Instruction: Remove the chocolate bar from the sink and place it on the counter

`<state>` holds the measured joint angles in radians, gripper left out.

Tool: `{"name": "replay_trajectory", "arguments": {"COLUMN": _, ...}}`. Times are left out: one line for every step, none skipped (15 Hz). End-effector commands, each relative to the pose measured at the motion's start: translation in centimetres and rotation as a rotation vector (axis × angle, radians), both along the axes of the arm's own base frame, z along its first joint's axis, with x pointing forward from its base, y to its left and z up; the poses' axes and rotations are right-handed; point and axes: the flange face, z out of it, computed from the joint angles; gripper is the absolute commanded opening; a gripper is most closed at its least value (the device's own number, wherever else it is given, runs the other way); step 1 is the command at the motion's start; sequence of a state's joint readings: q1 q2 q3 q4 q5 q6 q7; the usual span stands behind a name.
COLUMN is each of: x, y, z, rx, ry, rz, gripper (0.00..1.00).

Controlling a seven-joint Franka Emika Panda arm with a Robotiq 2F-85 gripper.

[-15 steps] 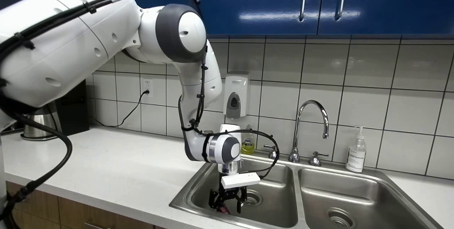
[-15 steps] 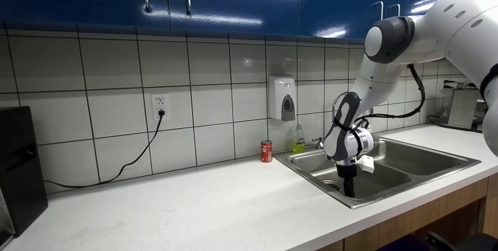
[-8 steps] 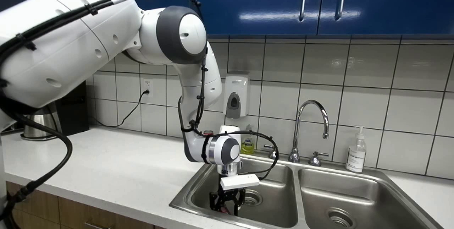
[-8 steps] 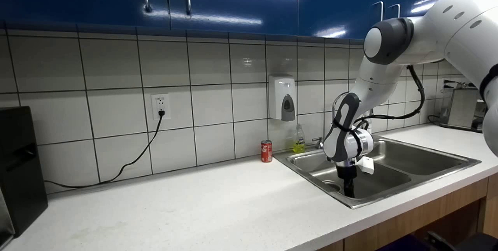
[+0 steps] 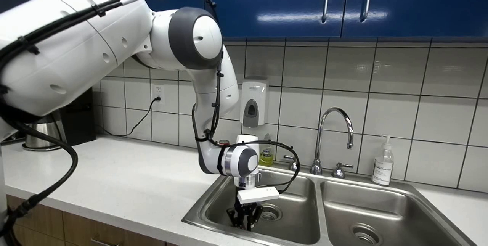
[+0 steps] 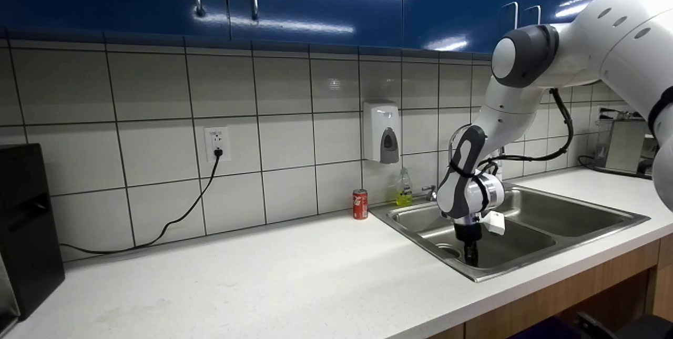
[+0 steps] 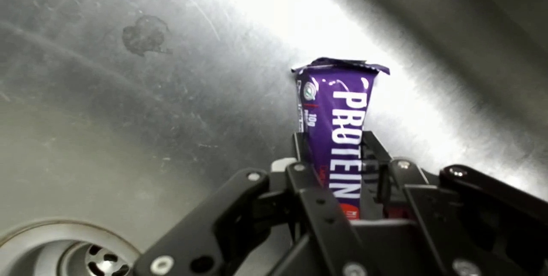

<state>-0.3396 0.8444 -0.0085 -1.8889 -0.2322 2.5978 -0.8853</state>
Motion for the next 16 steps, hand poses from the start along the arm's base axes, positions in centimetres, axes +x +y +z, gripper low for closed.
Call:
{"name": "replay_trajectory", "arguments": {"x": 0.6, "y": -0.2, "z": -0.3, "rx": 0.019, "ry": 0.005, "rz": -0.007, "gripper": 0.08}}
{"name": "replay_trajectory", "arguments": {"x": 0.6, "y": -0.2, "z": -0.4, "rx": 0.016, "ry": 0.006, "rz": -0.012, "gripper": 0.08}}
{"name": "replay_trajectory", "arguments": {"x": 0.6, "y": -0.2, "z": -0.4, "rx": 0.015, "ry": 0.009, "rz": -0.019, "gripper": 0.08}}
{"name": "replay_trajectory", "arguments": {"x": 0.7, "y": -0.2, "z": -0.3, "rx": 0.008, "ry": 0.009, "rz": -0.034, "gripper": 0.07}}
{"name": "replay_trajectory", "arguments": {"x": 0.8, "y": -0.2, "z": 0.0, "rx": 0.009, "ry": 0.006, "rz": -0.045, "gripper": 0.08}}
{"name": "replay_trajectory", "arguments": {"x": 0.8, "y": -0.1, "z": 0.2, "rx": 0.007, "ry": 0.001, "rz": -0.053, "gripper": 0.07}}
{"name": "replay_trajectory", "arguments": {"x": 0.9, "y": 0.1, "z": 0.7, "rx": 0.009, "ry": -0.002, "rz": -0.06, "gripper": 0.08}}
{"name": "replay_trajectory", "arguments": {"x": 1.0, "y": 0.2, "z": 1.2, "rx": 0.007, "ry": -0.007, "rz": -0.069, "gripper": 0.07}}
{"name": "replay_trajectory", "arguments": {"x": 1.1, "y": 0.3, "z": 1.6, "rx": 0.004, "ry": -0.013, "rz": -0.078, "gripper": 0.07}}
{"name": "replay_trajectory", "arguments": {"x": 1.2, "y": 0.3, "z": 2.0, "rx": -0.002, "ry": -0.02, "rz": -0.087, "gripper": 0.07}}
{"name": "replay_trajectory", "arguments": {"x": 1.3, "y": 0.4, "z": 2.4, "rx": -0.006, "ry": -0.025, "rz": -0.092, "gripper": 0.07}}
{"name": "replay_trajectory", "arguments": {"x": 1.4, "y": 0.5, "z": 2.9, "rx": -0.012, "ry": -0.032, "rz": -0.102, "gripper": 0.07}}
{"name": "replay_trajectory", "arguments": {"x": 1.5, "y": 0.6, "z": 3.4, "rx": -0.018, "ry": -0.036, "rz": -0.114, "gripper": 0.07}}
{"name": "replay_trajectory", "arguments": {"x": 1.6, "y": 0.7, "z": 3.9, "rx": -0.024, "ry": -0.044, "rz": -0.122, "gripper": 0.07}}
{"name": "replay_trajectory", "arguments": {"x": 1.7, "y": 0.8, "z": 4.5, "rx": -0.031, "ry": -0.051, "rz": -0.133, "gripper": 0.07}}
{"name": "replay_trajectory", "arguments": {"x": 1.8, "y": 0.8, "z": 5.2, "rx": -0.035, "ry": -0.06, "rz": -0.141, "gripper": 0.06}}
